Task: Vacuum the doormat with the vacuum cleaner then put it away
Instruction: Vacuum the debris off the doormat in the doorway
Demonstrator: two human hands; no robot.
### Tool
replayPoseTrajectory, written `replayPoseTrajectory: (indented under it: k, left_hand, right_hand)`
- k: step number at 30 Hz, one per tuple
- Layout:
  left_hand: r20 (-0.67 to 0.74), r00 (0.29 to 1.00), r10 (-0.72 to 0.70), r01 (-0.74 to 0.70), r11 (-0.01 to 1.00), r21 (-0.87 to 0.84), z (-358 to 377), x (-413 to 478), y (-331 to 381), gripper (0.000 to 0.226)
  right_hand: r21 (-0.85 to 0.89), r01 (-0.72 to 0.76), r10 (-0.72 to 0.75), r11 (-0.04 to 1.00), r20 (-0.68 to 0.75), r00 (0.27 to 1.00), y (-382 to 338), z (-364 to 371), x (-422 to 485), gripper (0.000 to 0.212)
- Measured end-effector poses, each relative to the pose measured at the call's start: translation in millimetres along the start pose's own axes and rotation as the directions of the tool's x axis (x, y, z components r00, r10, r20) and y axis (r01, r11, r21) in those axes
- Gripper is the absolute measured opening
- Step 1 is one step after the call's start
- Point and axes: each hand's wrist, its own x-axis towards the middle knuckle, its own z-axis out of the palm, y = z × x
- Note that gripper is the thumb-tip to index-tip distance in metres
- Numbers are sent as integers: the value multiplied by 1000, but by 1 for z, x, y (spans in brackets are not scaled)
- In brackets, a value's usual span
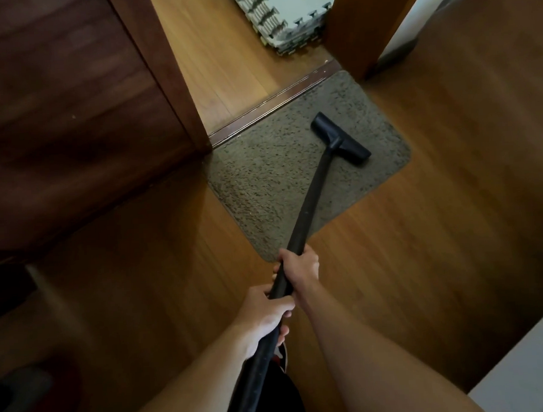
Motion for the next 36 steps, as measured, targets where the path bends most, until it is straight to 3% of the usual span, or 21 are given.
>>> replayPoseTrajectory:
  k: [10,15,17,20,24,25,27,29,32,34,36]
  left_hand:
    - [-46,998,53,-49,995,83,-70,-53,-92,7]
    - [-71,988,139,-117,961,249,-114,-79,-139,1]
    - [-92,980,177,-137,932,335,-133,-87,-157,14]
    - [-109,972,206,-139,888,437,-166,-99,-186,23]
    - [-138,960,242,-144,855,498,-209,-115,-230,25]
    - [-147,957,250,-142,847,513,-220,-119,-241,26]
    - [-159,954,254,-142,849,510,-242,-128,-262,28]
    - [-160,953,258,-146,852,503,-264,-137,-281,31]
    - [-146,951,272,-161,840,519,-295,-153,-302,31]
    - [-145,948,284,-164,822,545,-314,-163,-312,30]
    - [-164,939,301,-145,781,608,-332,-173,-320,30]
  right_hand:
    - [3,-40,40,999,54,998,93,46,-71,32]
    - [-84,-19,29,996,121,992,134,68,-116,30]
    - [-143,-5,28,990,154,988,150,74,-130,30]
    - [-382,52,32,923,210,977,169,82,-146,42]
    - [-648,149,53,747,281,958,177,90,-165,62]
    - [-720,236,1,653,312,950,177,92,-170,69]
    - [-825,475,-133,305,457,880,179,94,-177,87]
    - [-732,681,-162,28,669,726,183,101,-188,95]
    - [-486,853,-7,-190,869,494,195,124,-212,89]
    - [-343,897,115,-280,915,386,212,148,-224,87]
    - [-249,929,202,-274,929,309,230,175,-238,85]
